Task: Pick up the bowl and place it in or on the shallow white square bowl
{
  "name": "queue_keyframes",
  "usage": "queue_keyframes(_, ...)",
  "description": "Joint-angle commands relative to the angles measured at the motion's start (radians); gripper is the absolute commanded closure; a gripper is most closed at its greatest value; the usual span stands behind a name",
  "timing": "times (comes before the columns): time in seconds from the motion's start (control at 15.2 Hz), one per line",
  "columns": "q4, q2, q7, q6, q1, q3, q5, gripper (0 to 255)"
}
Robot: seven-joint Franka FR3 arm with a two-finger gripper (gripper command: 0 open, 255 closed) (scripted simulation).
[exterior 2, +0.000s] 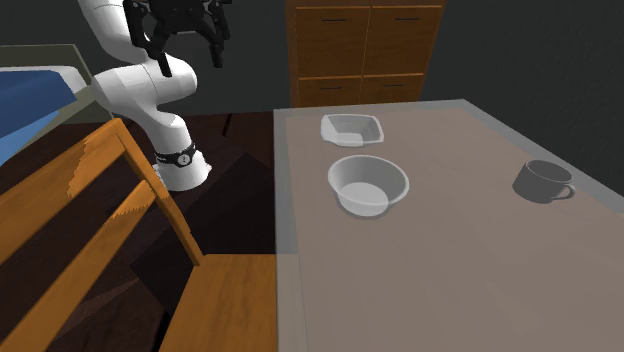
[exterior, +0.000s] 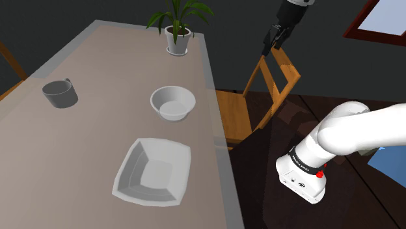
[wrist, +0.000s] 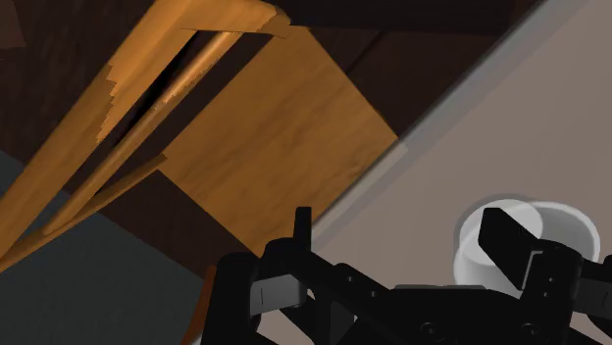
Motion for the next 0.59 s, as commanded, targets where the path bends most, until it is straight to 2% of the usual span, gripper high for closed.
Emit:
queue_keyframes(0.0, 0.000, 0.000, 0.000, 0.000, 0.000, 0.000, 0.000, 0)
queue_keyframes(0.53, -0.054, 0.203, 0.009, 0.247, 0.036, -0.004, 0.104, 0)
